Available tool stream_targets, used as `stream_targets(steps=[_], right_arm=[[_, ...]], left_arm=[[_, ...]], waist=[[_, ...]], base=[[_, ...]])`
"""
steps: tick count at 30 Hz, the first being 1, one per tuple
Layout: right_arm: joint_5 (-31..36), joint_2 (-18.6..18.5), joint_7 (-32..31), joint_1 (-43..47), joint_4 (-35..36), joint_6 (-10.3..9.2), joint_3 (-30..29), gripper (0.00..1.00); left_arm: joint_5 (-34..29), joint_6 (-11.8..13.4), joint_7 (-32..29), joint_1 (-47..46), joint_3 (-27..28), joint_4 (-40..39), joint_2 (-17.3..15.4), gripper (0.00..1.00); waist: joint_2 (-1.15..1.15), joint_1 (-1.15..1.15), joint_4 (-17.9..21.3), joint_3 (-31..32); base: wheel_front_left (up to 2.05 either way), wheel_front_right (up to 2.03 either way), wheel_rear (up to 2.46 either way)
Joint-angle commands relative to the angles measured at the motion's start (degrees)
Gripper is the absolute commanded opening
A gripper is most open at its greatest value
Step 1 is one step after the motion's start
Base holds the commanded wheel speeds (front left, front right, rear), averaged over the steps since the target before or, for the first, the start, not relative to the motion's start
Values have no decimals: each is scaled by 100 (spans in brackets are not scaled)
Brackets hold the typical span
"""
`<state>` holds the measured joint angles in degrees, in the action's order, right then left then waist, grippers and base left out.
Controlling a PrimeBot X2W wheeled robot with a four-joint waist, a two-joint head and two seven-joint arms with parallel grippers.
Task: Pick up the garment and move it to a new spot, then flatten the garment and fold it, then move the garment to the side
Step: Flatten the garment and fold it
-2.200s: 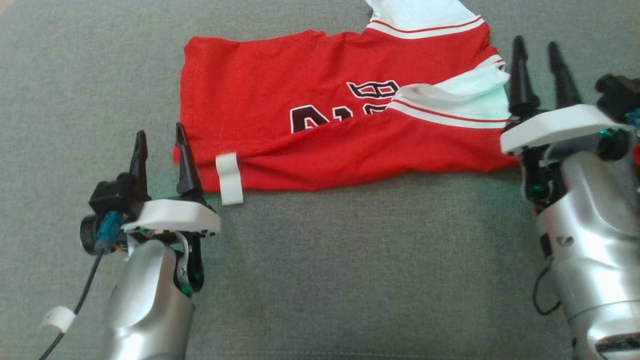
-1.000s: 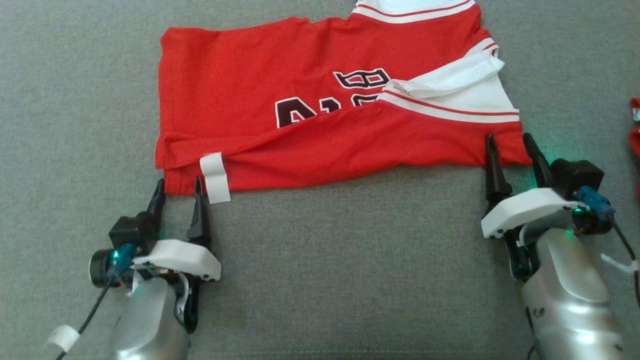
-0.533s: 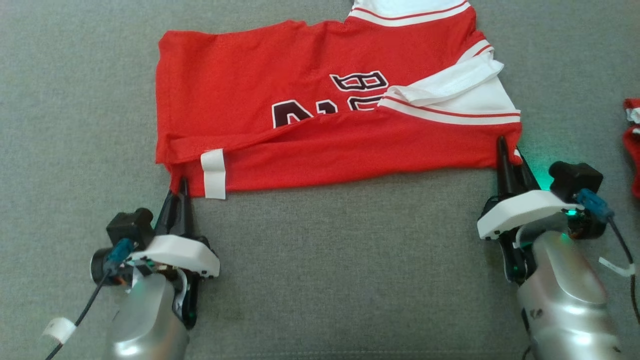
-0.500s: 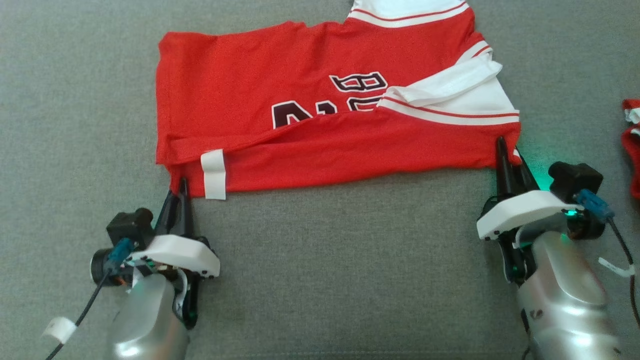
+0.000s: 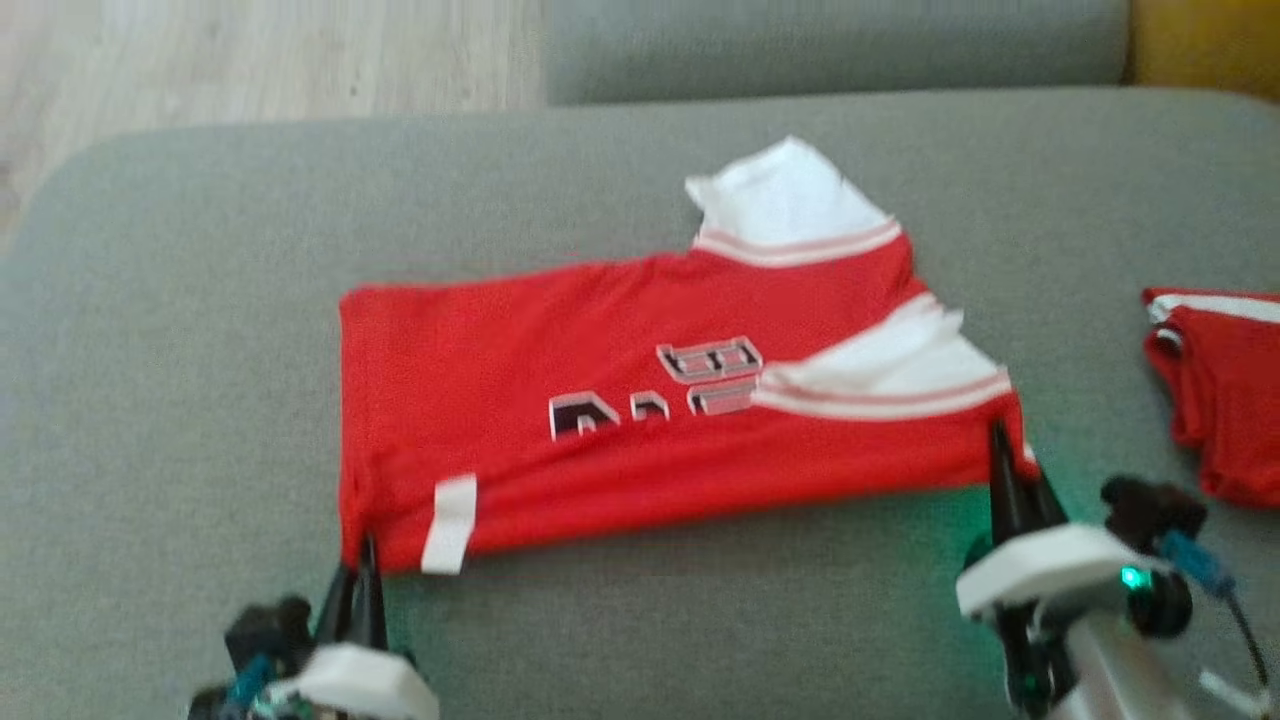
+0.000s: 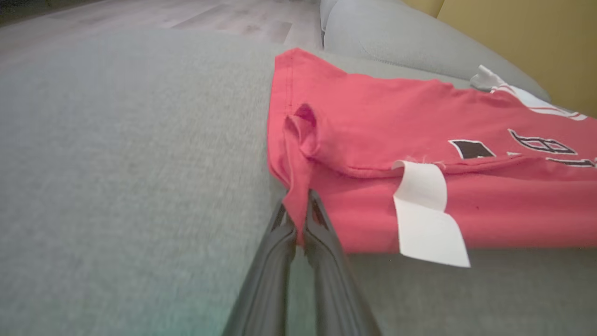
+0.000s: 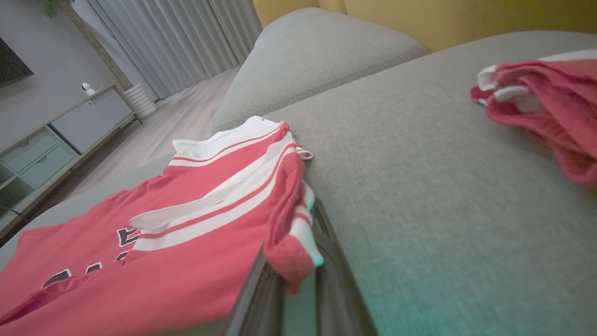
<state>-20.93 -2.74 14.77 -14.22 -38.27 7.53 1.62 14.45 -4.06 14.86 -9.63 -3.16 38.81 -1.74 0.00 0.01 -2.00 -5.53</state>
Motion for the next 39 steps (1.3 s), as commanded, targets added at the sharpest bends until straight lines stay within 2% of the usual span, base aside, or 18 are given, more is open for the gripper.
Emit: stream_targets(steps=[1, 4, 5, 6, 7, 8, 17, 23, 29, 32, 39], right_arm=[[-52, -14, 23, 76, 224, -4, 109, 0], [-71, -14, 23, 285, 283, -4, 92, 0], [-73, -14, 23, 315, 293, -4, 88, 35], [-75, -14, 23, 325, 293, -4, 103, 96], [-88, -14, 23, 315, 324, -4, 99, 100], [-81, -14, 23, 294, 366, -4, 101, 100], [86, -14, 23, -158, 775, -4, 24, 100], [198, -14, 23, -760, 844, -4, 93, 100], [392, -14, 23, -1401, 677, -4, 298, 100], [483, -14, 23, -1775, 473, -4, 458, 100], [491, -19, 23, -2242, 203, -4, 736, 100]], left_arm=[[-1, 47, 14, 26, 178, -93, -114, 0], [13, 83, 14, 171, 98, -34, -114, 0], [8, 109, 14, 173, 84, -35, -114, 0], [-37, 163, 14, 157, 76, -57, -114, 0], [-100, 195, 14, 132, 61, -107, -114, 61], [-135, 214, 14, 103, 55, -146, -114, 100], [-591, 232, 14, -531, 73, -267, -138, 100], [-719, 269, 14, -1302, 259, -199, -340, 100], [-825, 20, -49, -2174, 130, 671, -622, 100], [-880, -140, -374, -2775, -37, 1259, -838, 100], [-813, -296, -859, -3351, -247, 1905, -1115, 100]], waist=[[0, -1, 43, 230], [0, -1, 73, 193], [0, -1, 81, 163], [0, -1, 89, 122], [0, -1, 94, 81], [0, -1, 101, 40], [0, -1, 166, -365], [0, -1, 213, -696], [0, -1, 230, -981], [0, -1, 251, -1155], [0, -1, 339, -1448]], base=[[0, 0, 0], [0, 0, 0], [0, 0, 0], [0, 0, 0], [0, 0, 0], [0, 0, 0], [0, 0, 0], [0, 0, 0], [0, 0, 0], [0, 0, 0], [0, 0, 0]])
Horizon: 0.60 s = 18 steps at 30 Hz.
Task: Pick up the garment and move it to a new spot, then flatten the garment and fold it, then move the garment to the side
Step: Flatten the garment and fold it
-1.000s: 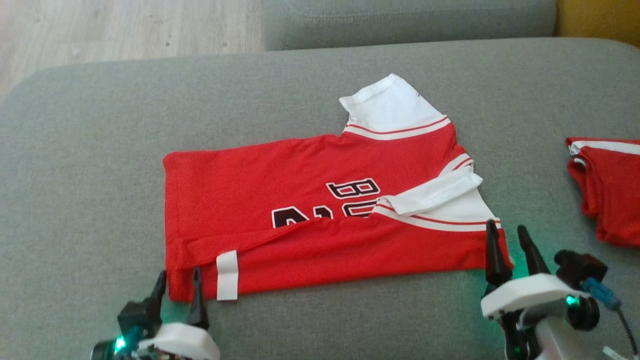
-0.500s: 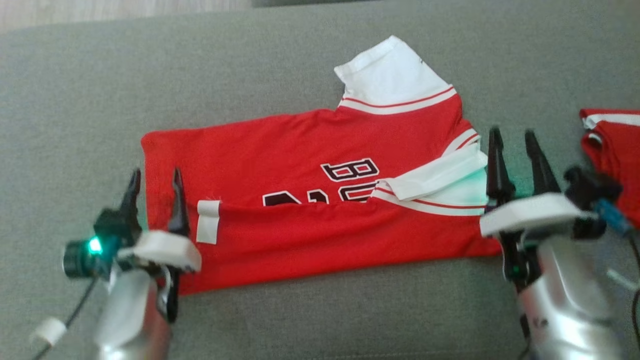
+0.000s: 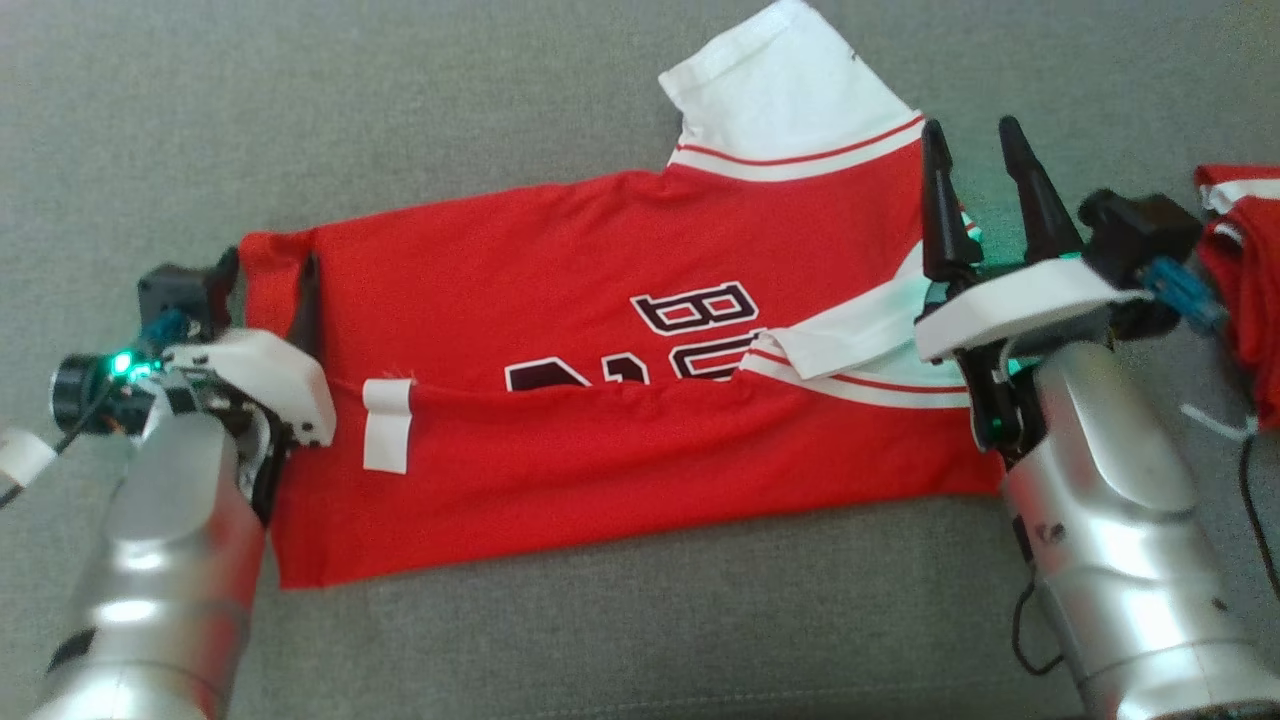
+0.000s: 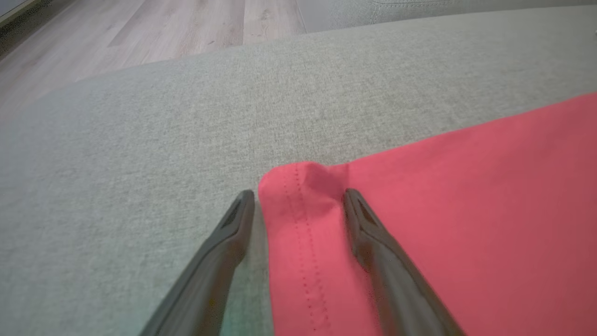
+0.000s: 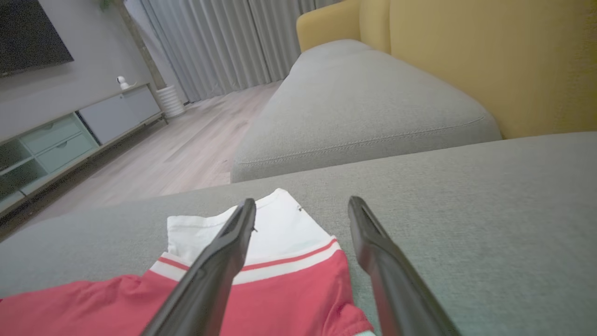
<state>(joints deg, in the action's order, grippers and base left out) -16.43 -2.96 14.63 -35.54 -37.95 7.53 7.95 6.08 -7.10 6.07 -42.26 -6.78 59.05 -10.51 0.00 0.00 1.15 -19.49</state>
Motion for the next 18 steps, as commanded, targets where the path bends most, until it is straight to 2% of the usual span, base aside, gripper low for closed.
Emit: stream_targets(steps=[1, 2, 3, 5, 11, 18], right_arm=[[68, -17, 30, -192, 101, -4, 184, 100], [80, -39, 10, -275, 24, -4, 246, 100], [79, -64, -14, -370, -47, -4, 295, 100], [106, -145, -91, -589, -187, -4, 386, 100], [217, -438, -568, -1326, -698, -4, 567, 100], [309, -752, -1218, -2184, -1455, -4, 611, 100]], left_arm=[[37, -4, -41, -154, 66, -36, -261, 100], [62, -14, -117, -209, 21, 52, -267, 100], [97, -22, -173, -260, -22, 126, -262, 84], [158, -32, -224, -344, -134, 231, -241, 0], [549, -37, 56, -502, -715, 164, -35, 0], [959, -37, 549, -627, -1398, -84, 171, 0]], waist=[[0, 0, 30, -105], [0, 0, 27, -158], [0, 0, 17, -205], [0, 0, -17, -286], [0, 0, -305, -492], [0, 0, -882, -701]], base=[[0, 0, 0], [0, 0, 0], [0, 0, 0], [0, 0, 0], [0, 0, 0], [0, 0, 0]])
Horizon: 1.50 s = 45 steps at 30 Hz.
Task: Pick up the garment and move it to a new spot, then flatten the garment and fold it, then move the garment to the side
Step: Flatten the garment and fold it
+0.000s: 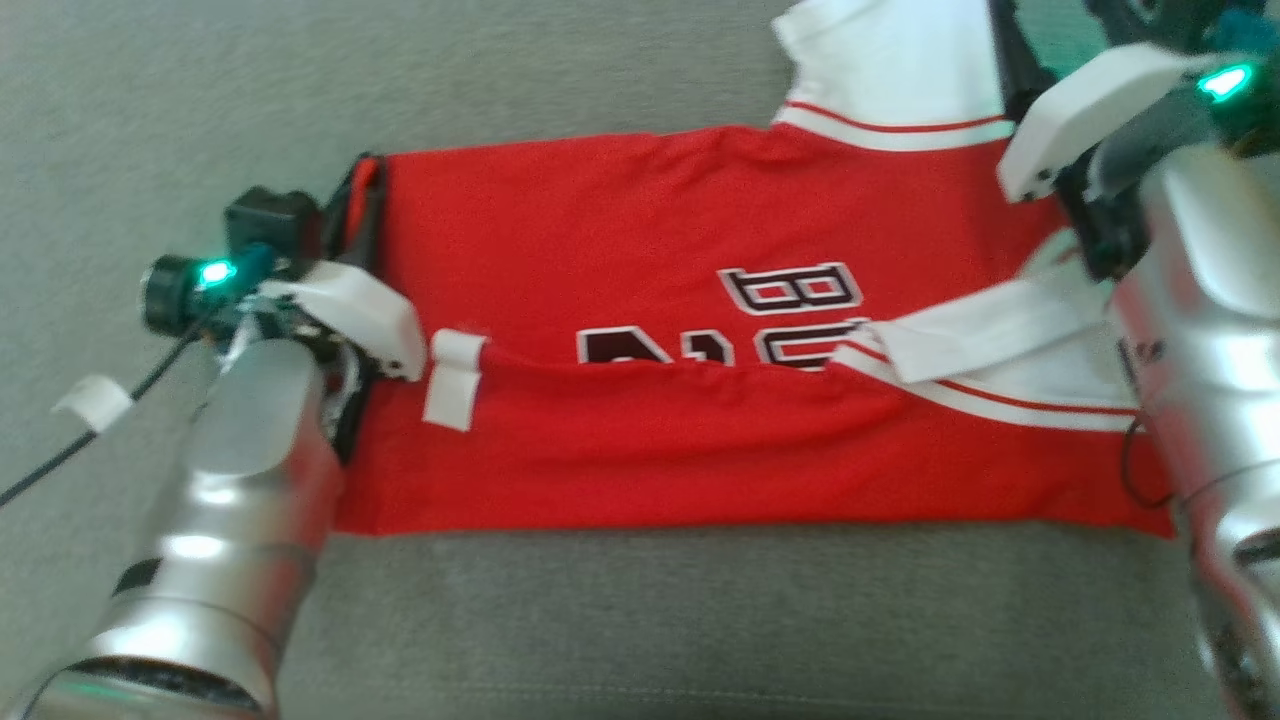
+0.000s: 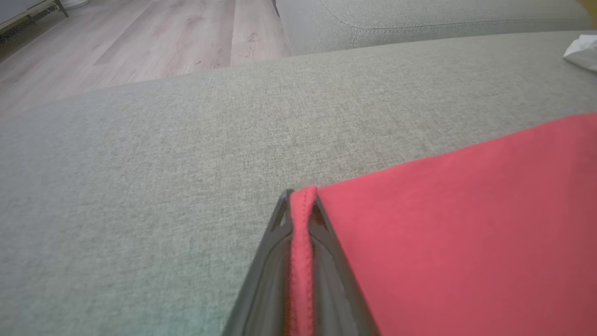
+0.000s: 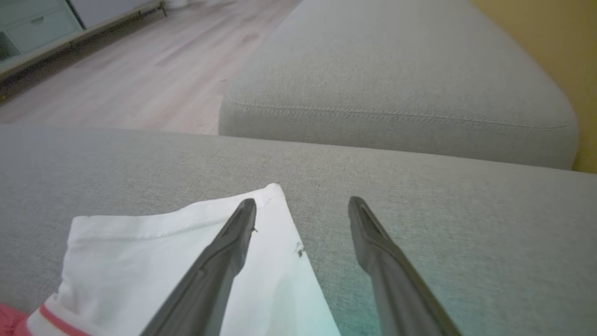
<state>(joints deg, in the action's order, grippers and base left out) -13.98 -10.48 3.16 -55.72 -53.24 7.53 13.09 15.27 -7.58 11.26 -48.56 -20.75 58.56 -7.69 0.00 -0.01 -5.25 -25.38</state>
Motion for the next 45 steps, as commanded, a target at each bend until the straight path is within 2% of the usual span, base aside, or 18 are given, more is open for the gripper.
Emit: stream_targets(steps=[1, 8, 13, 14, 15, 16, 21, 25, 28, 33, 39, 45], right_arm=[[92, -39, -163, -270, -50, -4, 88, 100], [474, -280, -559, -872, -792, -4, 61, 100], [712, -343, -731, -1167, -1241, -4, -137, 100], [756, -334, -736, -1194, -1305, -4, -153, 81], [800, -328, -722, -1215, -1356, -4, -161, 35], [834, -325, -680, -1233, -1393, -4, -178, 0], [923, -344, -159, -1319, -1375, -4, -355, 0], [1026, -321, 523, -1370, -1321, -4, -662, 0], [1042, -223, 945, -1353, -1273, -4, -893, 0], [786, 122, 1169, -1041, -974, -4, -1115, 0], [6, 457, 1182, 179, 350, -4, -911, 0], [-812, 502, 1183, 1850, 1360, -4, -580, 0]], left_arm=[[100, 10, 78, -11, -90, -66, -75, 0], [471, 9, 286, -143, -794, -268, 156, 0], [756, 9, 348, -237, -1082, -293, 233, 0], [795, 9, 355, -245, -1125, -284, 238, 0], [835, 9, 360, -251, -1157, -275, 241, 0], [875, 9, 365, -258, -1171, -273, 235, 0], [903, 31, 371, -311, -992, -459, 98, 0], [763, 256, 373, -251, -622, -951, -70, 0], [577, 416, 373, -89, -317, -1392, -200, 0], [267, 555, 373, 382, 132, -1877, -354, 0], [1, 672, 374, 1249, 696, -2192, -488, 0], [-277, 719, 374, 2157, 1109, -2393, -530, 0]], waist=[[0, 1, -327, -134], [0, 1, -826, -302], [0, 1, -980, -396], [0, 1, -991, -401], [0, 1, -994, -402], [0, 1, -991, -402], [0, 1, -921, -389], [0, 1, -789, -337], [0, 1, -652, -230], [0, 1, -329, 69], [0, 1, 131, 589], [0, 1, 495, 1080]], base=[[0, 0, 0], [0, 0, 0], [0, 0, 0], [0, 0, 0], [0, 0, 0], [0, 0, 0], [0, 0, 0], [0, 0, 0], [0, 0, 0], [0, 0, 0], [0, 0, 0], [0, 0, 0]])
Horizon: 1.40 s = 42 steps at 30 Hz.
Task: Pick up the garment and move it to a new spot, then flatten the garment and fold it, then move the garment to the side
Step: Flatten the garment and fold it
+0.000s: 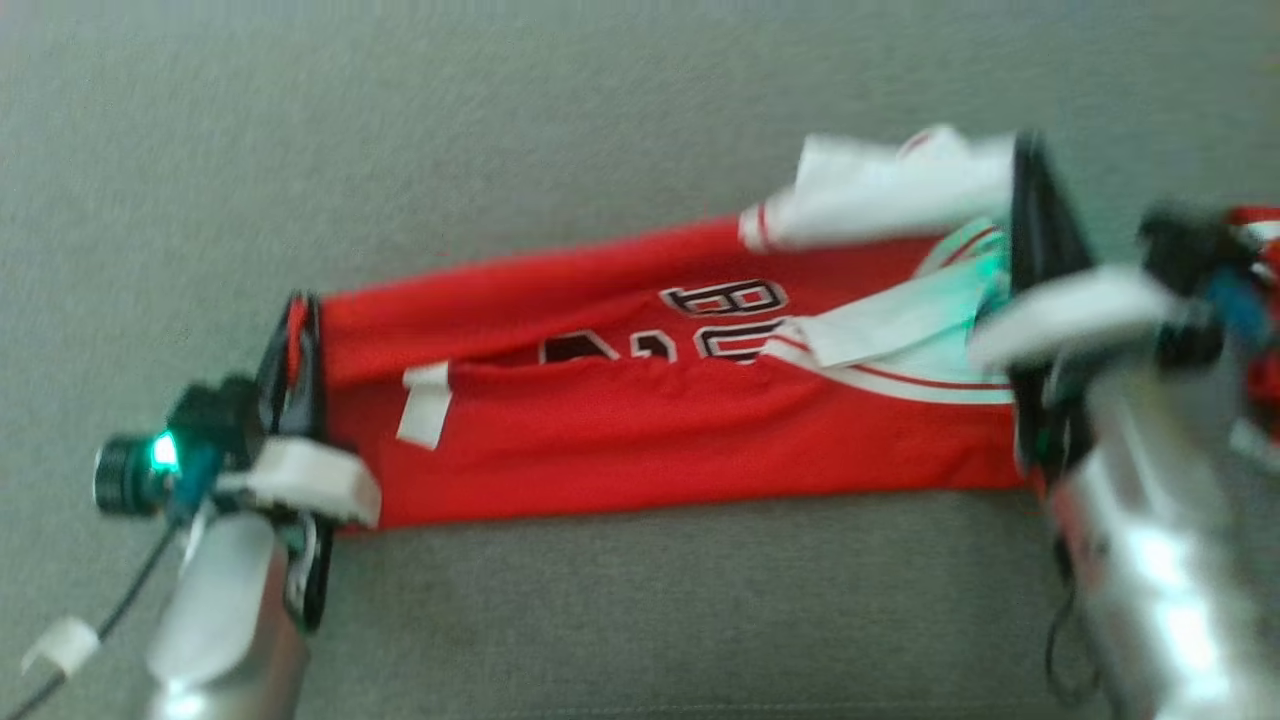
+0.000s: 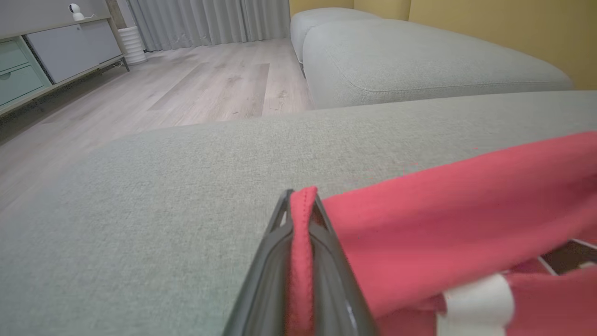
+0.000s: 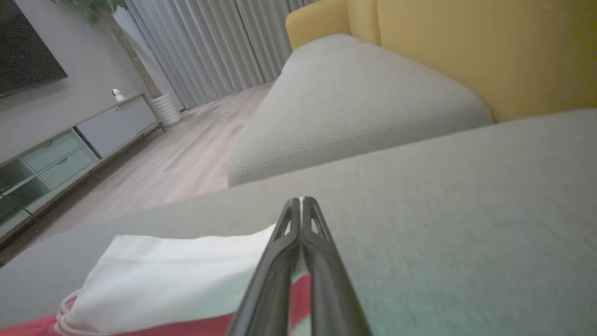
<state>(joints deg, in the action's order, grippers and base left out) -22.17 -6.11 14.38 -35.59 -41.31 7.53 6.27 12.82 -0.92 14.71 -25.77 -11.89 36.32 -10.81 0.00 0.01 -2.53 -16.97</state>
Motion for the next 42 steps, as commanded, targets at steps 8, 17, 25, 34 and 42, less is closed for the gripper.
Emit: stream_targets(steps=[8, 17, 25, 34, 42], right_arm=[[-635, 64, 62, 1163, 530, -4, 262, 0], [-532, 194, 62, 1768, 850, -4, 1, 100], [982, 313, 62, 2386, 1408, -4, -282, 100], [937, 322, 62, 2624, 1252, -4, -267, 100], [1178, 323, 62, 1705, 433, -4, -587, 100]], left_arm=[[-302, 44, 29, 829, 488, -296, 56, 29], [-540, 453, 29, 1504, 1002, -713, 427, 100], [-910, 649, 29, 2262, 1112, -1445, 662, 100], [-1030, 640, 29, 2677, 946, -1598, 752, 100], [-1042, 482, 29, 2320, 681, -1501, 778, 100]], waist=[[0, -1, 327, 551], [0, -1, 311, 989], [0, -1, 251, 1387], [0, -1, 114, 1453], [0, -1, -146, 970]], base=[[0, 0, 0], [0, 0, 0], [0, 0, 0], [0, 0, 0], [0, 0, 0]])
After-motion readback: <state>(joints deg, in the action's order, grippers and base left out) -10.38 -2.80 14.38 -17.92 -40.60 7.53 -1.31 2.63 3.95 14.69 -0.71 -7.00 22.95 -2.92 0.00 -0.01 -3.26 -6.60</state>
